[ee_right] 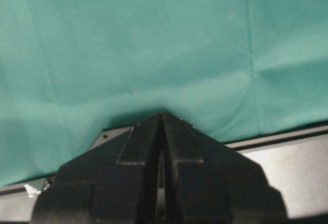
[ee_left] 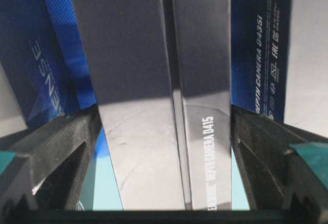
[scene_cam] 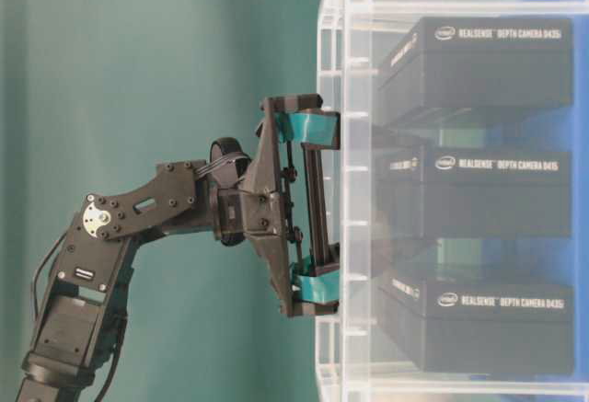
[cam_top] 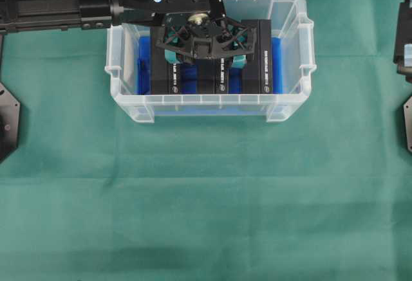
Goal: Take the box out of the case with the left arm.
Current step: 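Lower the left gripper and close it on the middle box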
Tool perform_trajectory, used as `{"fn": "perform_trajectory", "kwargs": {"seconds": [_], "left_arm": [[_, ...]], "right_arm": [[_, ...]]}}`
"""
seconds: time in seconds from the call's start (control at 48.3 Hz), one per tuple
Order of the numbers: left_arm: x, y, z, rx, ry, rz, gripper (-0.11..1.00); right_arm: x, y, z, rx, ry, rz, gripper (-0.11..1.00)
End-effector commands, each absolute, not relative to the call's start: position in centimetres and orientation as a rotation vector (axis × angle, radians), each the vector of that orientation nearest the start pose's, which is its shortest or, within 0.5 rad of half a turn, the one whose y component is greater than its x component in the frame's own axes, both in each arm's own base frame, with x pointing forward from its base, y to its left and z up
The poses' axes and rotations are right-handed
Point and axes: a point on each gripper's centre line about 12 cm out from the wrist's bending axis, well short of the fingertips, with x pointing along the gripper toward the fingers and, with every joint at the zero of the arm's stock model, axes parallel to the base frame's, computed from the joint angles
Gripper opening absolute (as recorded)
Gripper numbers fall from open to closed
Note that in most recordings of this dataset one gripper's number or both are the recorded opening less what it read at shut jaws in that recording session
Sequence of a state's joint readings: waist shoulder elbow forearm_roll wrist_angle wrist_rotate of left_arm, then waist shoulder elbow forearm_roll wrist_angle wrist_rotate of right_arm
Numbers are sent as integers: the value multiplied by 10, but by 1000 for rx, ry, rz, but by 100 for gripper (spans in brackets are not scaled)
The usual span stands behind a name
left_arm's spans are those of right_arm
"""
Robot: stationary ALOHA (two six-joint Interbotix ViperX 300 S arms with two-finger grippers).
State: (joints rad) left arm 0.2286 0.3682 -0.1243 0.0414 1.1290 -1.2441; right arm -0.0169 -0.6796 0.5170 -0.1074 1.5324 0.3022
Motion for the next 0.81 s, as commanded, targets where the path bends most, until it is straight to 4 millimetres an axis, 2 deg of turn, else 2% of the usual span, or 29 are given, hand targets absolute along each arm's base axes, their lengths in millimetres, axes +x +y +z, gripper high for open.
{"fn": "perform_trajectory", "kwargs": {"seconds": [0.0, 0.331, 0.393, 0.518, 0.787], "left_arm": [[465, 114, 214, -1147, 1022, 1017, 95], [466, 114, 215, -1158, 1015, 1023, 93], [466, 113, 215, -1169, 1015, 1025, 87], [465, 112, 215, -1189, 1010, 1039, 61], [468, 110, 220, -1194, 1001, 1031, 60]], "right_arm": [[178, -16, 334, 188, 1328, -307, 2], [178, -16, 334, 189, 1327, -307, 2], [178, -16, 334, 189, 1328, -308, 2], [178, -16, 334, 188, 1327, -306, 2], [178, -16, 334, 188, 1327, -306, 2]]}}
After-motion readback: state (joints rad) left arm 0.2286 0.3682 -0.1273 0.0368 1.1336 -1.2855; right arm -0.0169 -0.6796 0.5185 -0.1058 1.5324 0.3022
